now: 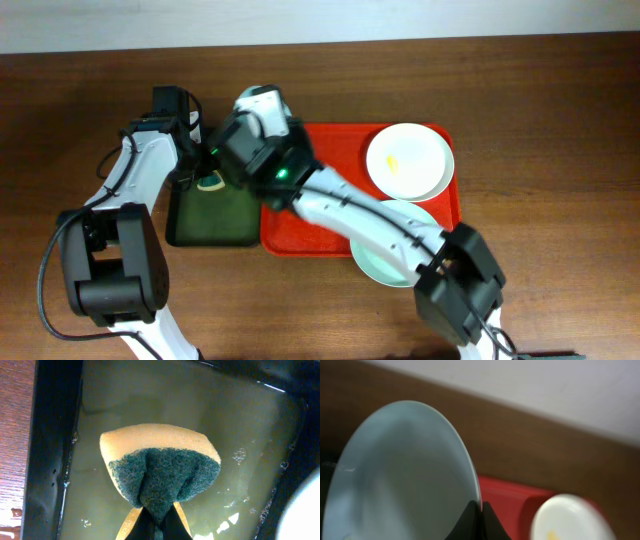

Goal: Clean dirty plates on tray and stack at the side
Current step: 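Carry the light blue plate right and set it beside the red tray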

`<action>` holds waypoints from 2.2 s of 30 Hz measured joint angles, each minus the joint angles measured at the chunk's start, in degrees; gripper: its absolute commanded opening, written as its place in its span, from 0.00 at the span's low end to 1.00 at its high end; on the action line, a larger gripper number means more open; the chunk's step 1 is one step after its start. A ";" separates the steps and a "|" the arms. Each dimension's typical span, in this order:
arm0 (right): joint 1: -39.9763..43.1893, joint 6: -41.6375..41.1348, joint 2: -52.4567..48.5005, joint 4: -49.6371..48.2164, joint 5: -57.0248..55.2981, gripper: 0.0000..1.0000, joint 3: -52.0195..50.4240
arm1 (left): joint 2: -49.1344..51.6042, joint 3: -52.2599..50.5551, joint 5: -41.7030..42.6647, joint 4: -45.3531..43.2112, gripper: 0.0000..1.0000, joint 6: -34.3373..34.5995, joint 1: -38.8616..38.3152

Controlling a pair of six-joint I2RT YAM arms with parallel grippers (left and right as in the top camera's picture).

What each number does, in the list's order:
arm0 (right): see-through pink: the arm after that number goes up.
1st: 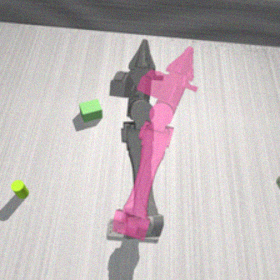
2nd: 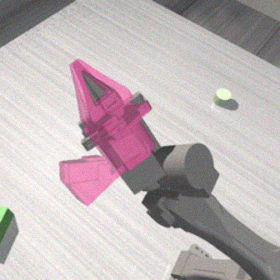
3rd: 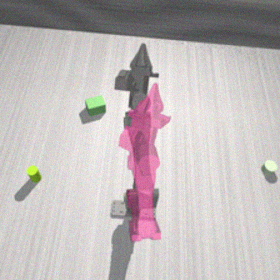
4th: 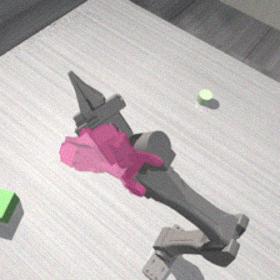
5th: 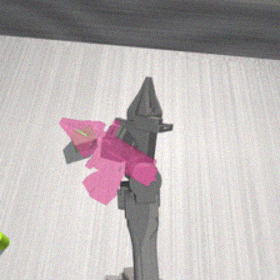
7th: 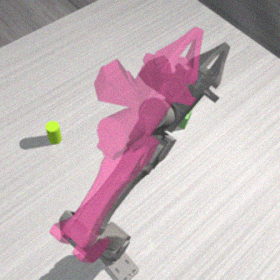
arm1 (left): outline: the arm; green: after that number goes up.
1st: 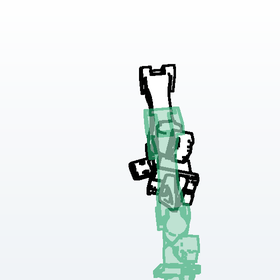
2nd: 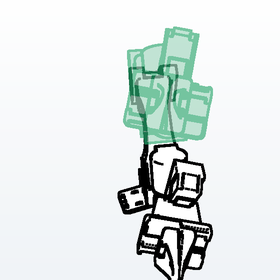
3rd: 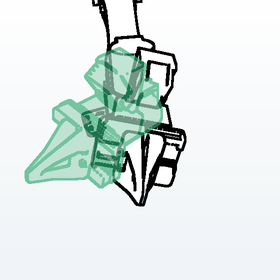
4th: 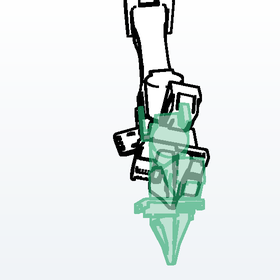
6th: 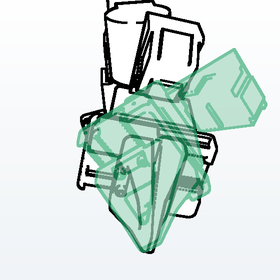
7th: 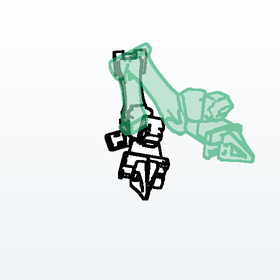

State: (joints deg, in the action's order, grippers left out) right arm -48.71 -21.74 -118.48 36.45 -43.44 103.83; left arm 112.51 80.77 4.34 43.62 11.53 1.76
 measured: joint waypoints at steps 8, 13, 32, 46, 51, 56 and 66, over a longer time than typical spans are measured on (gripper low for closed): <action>20.26 -7.67 0.07 11.26 41.35 0.04 -0.02 | 0.00 0.00 0.00 0.00 0.00 0.00 0.00; 42.03 -8.07 0.24 24.02 54.14 0.04 -0.02 | 0.00 0.00 0.02 -0.02 0.00 0.00 0.00; 80.50 3.98 0.79 37.42 47.87 0.05 -5.35 | 0.00 0.00 0.00 0.02 0.00 0.00 0.00; 79.12 10.10 0.79 40.87 53.68 0.66 -9.25 | 0.00 0.00 0.00 0.02 0.00 0.00 -1.27; 67.17 16.00 0.81 55.63 55.60 0.66 -9.25 | 0.00 0.00 -0.02 -0.02 0.00 0.00 -1.27; 50.69 17.79 1.22 58.18 54.25 0.48 -11.72 | 0.00 0.00 -0.02 -0.02 0.00 0.00 -1.27; 43.12 15.72 1.64 45.64 48.46 0.33 -23.39 | 0.00 0.00 -0.02 0.00 0.00 0.00 -1.27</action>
State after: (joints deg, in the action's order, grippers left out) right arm -5.58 -6.02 -116.84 82.08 5.02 80.44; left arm 112.51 80.77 4.32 43.62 11.53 0.49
